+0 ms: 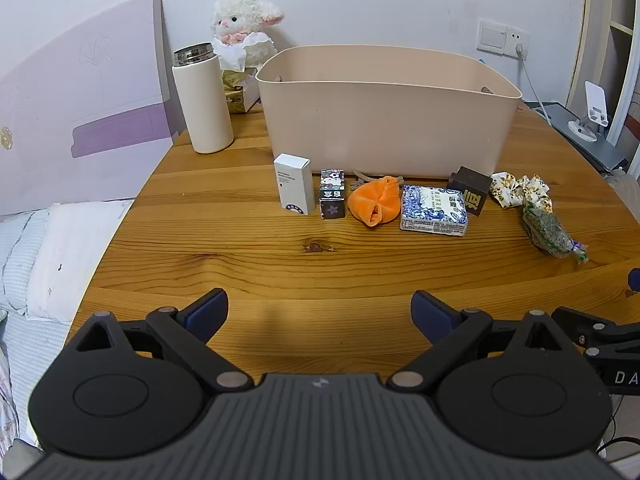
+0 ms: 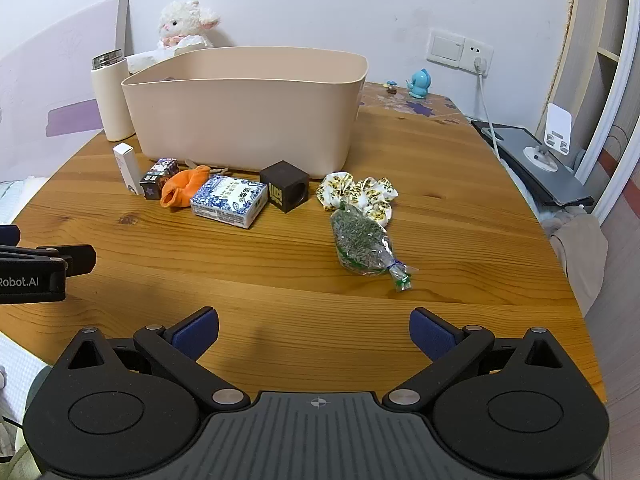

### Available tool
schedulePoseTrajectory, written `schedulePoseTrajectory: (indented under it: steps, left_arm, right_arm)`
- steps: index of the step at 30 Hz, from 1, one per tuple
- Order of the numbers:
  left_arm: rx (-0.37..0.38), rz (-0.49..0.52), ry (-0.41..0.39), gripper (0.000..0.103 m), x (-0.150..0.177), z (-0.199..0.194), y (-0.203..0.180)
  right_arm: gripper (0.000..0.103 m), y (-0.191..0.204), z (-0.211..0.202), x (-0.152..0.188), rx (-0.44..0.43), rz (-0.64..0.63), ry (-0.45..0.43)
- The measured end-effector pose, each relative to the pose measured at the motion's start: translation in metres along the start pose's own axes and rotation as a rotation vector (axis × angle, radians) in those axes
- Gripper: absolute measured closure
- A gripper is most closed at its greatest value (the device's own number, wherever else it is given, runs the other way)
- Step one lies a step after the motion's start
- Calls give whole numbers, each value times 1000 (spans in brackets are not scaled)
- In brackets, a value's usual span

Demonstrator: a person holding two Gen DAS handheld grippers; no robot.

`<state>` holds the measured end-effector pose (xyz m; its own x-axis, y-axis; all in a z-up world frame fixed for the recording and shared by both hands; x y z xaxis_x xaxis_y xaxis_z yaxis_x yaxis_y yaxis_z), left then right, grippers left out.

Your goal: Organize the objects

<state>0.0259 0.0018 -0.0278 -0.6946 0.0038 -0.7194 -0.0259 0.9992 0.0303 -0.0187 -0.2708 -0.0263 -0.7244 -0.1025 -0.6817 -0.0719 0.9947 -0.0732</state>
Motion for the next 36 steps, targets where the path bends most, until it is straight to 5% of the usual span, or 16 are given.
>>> schedulePoseTrajectory:
  steps: [36]
  left_arm:
    - [8, 8, -1, 5, -1, 0, -1]
  right_arm:
    - [0, 0, 0, -1, 9, -5, -6]
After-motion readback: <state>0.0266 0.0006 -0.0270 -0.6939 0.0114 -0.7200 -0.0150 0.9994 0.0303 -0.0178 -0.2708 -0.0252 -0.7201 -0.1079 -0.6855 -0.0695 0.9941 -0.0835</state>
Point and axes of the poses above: each gripper's, at about its wrist camera, not at the fingertips, and z roughly the way its jaws point, y to its left, x to its underside, the point moved 5 cm from there along z, roughly the way its jaws point, and after that the axes turned 3 degrees about -z, right-handed, at the moved point
